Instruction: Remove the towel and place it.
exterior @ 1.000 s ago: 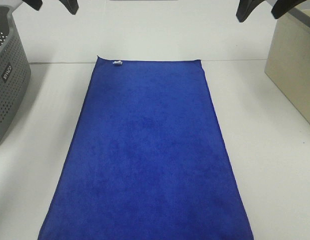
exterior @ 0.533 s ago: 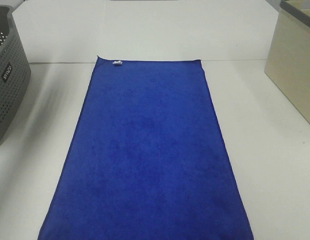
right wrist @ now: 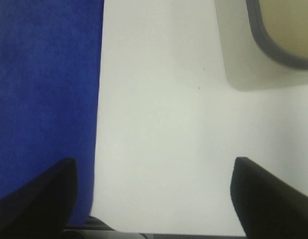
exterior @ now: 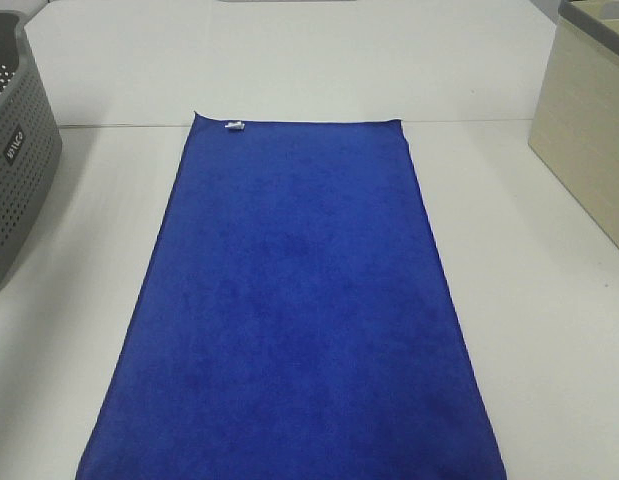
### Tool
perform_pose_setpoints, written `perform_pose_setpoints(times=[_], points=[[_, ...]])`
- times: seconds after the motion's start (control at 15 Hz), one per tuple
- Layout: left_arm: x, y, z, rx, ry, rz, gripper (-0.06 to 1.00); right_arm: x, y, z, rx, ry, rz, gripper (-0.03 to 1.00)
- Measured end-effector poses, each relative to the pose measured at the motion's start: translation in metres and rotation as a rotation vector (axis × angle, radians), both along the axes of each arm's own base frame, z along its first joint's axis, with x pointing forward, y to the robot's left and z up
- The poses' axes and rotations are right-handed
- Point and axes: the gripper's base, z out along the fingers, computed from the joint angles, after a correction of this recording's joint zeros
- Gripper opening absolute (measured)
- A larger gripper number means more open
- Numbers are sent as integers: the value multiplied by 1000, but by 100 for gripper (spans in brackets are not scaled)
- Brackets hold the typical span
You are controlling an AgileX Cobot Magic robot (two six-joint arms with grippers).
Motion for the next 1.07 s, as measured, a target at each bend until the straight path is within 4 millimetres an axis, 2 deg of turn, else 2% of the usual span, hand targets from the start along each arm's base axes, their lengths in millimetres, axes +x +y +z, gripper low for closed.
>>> perform_pose_setpoints(times=[0.07,0.13,0.27,0.33,0.47,0.67,0.87,1.07], points=[[-24,-1,-8,12,8,3,81,-26,1,-7,-7,-19,-1,82],[-37,-1,-10,19,4,4,81,-41,2,-11,-9,-35,-2,82],[-84,1,-16,82,-40,10,81,-94,6,-24,-16,-131,-2,82],[-122,8,-28,187,-88,46,81,-140,9,-38,-19,-256,-9,82],[-155,13,-38,248,-198,119,81,-171,10,-53,-28,-358,-20,82],[-195,12,-60,273,-347,142,81,-190,10,-69,-70,-431,-8,82],[-220,9,-87,249,-402,139,81,-199,11,-80,-104,-470,29,81],[-238,-1,-101,208,-482,62,81,-203,11,-89,-119,-484,52,80]])
